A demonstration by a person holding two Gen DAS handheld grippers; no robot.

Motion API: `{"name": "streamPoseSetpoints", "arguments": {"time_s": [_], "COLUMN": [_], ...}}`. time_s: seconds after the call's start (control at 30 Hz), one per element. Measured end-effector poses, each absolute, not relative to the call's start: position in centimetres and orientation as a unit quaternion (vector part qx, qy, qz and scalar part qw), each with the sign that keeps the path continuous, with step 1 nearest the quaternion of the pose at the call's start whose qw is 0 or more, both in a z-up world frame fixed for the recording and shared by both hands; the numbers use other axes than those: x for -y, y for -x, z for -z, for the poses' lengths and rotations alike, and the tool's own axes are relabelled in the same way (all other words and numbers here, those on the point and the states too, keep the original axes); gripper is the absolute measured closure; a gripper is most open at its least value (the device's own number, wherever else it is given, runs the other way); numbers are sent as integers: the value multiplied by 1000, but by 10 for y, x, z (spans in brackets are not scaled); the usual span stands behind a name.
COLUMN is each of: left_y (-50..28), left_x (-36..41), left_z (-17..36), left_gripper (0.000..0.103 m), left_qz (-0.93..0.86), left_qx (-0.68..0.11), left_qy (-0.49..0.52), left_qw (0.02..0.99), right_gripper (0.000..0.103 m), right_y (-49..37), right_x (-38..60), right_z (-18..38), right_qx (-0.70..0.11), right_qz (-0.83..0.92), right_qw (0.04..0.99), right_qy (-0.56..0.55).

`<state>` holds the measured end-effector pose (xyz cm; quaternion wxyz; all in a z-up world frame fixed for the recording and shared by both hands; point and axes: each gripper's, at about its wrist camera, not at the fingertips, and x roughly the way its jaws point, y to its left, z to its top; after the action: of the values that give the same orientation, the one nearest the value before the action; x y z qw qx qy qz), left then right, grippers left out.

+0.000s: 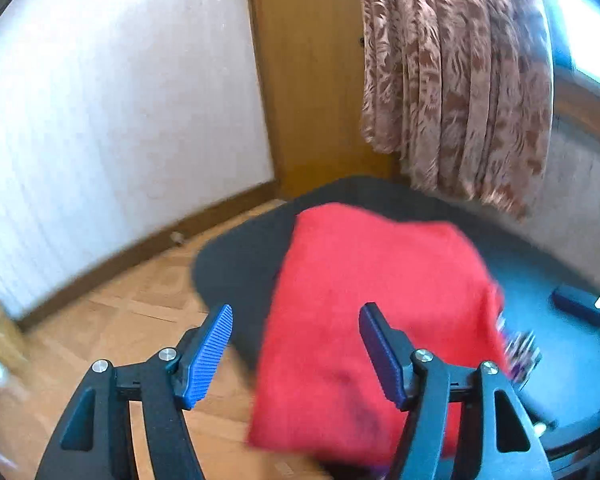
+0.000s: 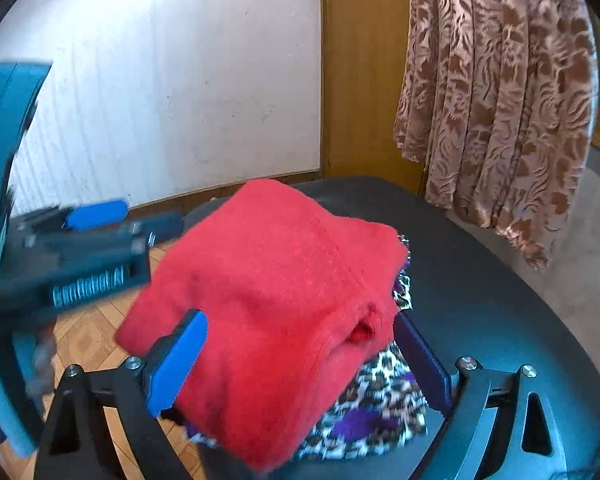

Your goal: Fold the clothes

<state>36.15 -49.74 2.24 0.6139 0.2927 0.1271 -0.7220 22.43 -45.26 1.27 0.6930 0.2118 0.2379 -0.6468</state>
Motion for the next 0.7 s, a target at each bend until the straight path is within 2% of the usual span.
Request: {"name": "streamPoseSetpoints", "arguments": {"time_s": [0.03, 0.07, 0.23, 0.7], "left_y": [-362, -364, -388, -373], "left_x": [488, 481, 455, 399], "left_z": [-24, -27, -40, -52], "left_gripper": [51, 53, 55, 56], "left_qz": [717, 715, 729, 733], "left_qx": [-106, -98, -168, -197], "left_qy": [-296, -291, -235, -227], "left_qw": [622, 628, 621, 610], "right_gripper": [6, 5, 5, 1], "right_y": [-228, -233, -246, -250], "right_x": [446, 439, 412, 352], "right_z": [-14, -15, -20, -33], "right_qx": [-241, -241, -234, -228], "right_qz": [647, 646, 645, 660], "right_qw": [693, 694, 700, 695], "right_qy": [-209, -206, -196, -171]}}
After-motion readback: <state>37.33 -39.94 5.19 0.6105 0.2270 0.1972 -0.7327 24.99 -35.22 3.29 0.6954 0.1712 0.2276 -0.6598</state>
